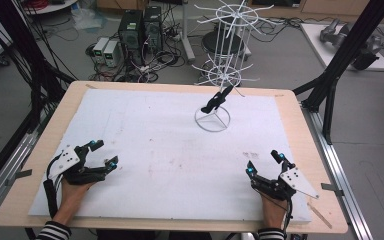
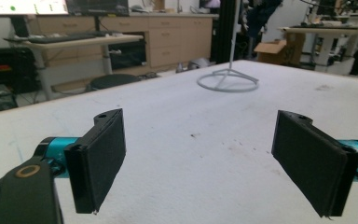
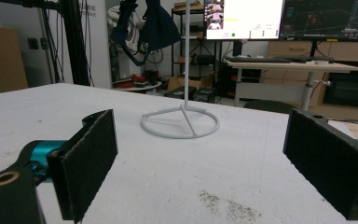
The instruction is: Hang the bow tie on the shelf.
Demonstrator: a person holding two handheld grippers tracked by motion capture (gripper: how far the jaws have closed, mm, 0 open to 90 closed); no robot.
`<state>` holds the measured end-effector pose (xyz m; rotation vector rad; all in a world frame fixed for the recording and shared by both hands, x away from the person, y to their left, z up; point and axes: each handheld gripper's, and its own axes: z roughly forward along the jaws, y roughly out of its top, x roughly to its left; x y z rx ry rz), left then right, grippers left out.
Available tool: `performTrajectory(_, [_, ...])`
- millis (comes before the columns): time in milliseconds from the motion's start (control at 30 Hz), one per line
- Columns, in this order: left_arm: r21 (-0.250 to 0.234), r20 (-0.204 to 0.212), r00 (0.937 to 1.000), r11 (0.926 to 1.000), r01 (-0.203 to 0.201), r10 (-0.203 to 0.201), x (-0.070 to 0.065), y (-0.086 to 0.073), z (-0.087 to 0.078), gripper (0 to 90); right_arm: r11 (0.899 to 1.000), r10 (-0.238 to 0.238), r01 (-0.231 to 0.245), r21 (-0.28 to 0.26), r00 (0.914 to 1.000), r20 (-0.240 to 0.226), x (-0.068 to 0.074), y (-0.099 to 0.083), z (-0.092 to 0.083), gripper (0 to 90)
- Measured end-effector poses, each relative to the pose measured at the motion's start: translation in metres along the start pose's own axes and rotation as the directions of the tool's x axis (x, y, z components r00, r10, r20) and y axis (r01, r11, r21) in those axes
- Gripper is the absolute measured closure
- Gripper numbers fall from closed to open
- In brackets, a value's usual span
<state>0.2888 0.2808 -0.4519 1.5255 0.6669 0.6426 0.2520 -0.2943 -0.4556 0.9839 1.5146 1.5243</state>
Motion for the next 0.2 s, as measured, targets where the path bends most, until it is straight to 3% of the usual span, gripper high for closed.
performTrajectory(100, [-0.032, -0.024, 0.9996, 0.9993, 0.017, -0.018, 0.0005, -0.0016, -0.0032, 17.9, 1.0, -0.003, 0.003, -0.002, 1.0, 0.0, -0.0001, 0.0, 0.0, 9.0])
performTrajectory(133, [-0.066, -0.042, 0.9988, 0.9976, 0.021, -0.024, -0.0001, -0.0031, -0.0063, 17.9, 1.0, 0.0, 0.0, 0.001, 1.0, -0.001, 0.0002, -0.0001, -0.0002, 9.0])
performTrajectory(200, [-0.077, -0.045, 0.9987, 0.9968, 0.02, -0.024, -0.0003, -0.0035, -0.0071, 17.9, 1.0, -0.001, 0.001, 0.002, 1.0, 0.001, 0.0004, 0.0, -0.0004, 9.0])
